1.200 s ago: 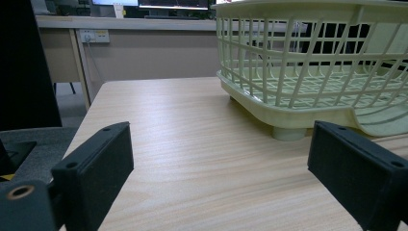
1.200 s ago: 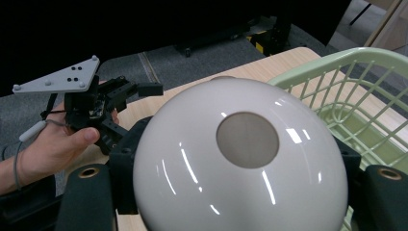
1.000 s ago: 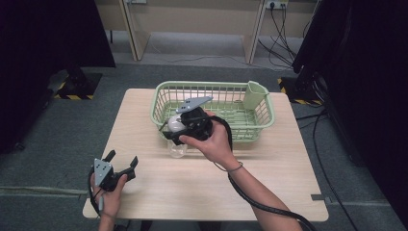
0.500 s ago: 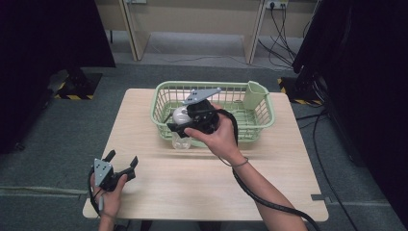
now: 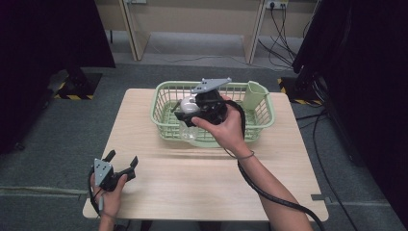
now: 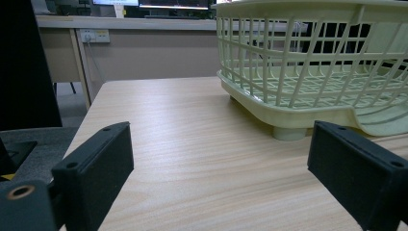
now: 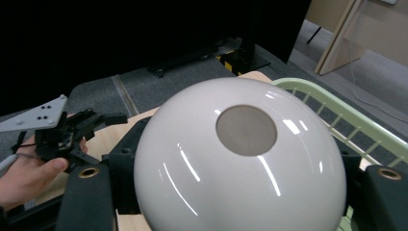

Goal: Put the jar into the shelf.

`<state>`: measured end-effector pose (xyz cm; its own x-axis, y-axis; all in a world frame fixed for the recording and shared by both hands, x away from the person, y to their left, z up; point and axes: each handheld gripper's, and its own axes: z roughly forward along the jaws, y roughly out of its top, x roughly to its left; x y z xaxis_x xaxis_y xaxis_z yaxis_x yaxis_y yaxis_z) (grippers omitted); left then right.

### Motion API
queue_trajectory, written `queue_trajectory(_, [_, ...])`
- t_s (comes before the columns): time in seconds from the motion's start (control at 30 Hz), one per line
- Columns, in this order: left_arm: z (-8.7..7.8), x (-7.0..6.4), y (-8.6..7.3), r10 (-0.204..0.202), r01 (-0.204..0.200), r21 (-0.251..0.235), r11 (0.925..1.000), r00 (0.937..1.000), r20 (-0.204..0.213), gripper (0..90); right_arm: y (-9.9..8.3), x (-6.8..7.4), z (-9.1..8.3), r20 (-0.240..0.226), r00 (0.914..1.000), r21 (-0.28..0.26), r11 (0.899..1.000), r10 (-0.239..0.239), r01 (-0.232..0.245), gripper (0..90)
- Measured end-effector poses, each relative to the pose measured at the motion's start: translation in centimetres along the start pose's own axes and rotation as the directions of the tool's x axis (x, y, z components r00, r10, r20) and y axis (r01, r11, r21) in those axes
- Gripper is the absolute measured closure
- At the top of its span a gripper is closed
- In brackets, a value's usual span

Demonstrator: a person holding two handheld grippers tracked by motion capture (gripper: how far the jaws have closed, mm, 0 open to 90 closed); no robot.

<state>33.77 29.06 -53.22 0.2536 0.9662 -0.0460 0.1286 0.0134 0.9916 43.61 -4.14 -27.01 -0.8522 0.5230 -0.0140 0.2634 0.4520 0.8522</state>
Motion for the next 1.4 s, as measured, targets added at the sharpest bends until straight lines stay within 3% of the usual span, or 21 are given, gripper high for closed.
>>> queue_trajectory(0.4, [0.0,0.0,0.0,0.000,0.000,0.001,1.0000,1.0000,0.000,8.4,0.9,-2.3,-0.7,0.080,0.9963,-0.004,0.999,0.033,-0.033,31.3])
queue_trajectory(0.93, [0.0,0.0,0.0,-0.001,0.001,0.001,1.0000,1.0000,0.000,8.4,1.4,-6.4,0.1,0.182,0.9777,0.003,0.994,0.105,-0.108,31.3])
queue_trajectory(1.4, [0.0,0.0,0.0,-0.003,0.003,-0.002,1.0000,1.0000,0.001,8.4,0.8,-10.1,3.1,0.157,0.9806,0.059,0.990,0.117,-0.128,31.3])
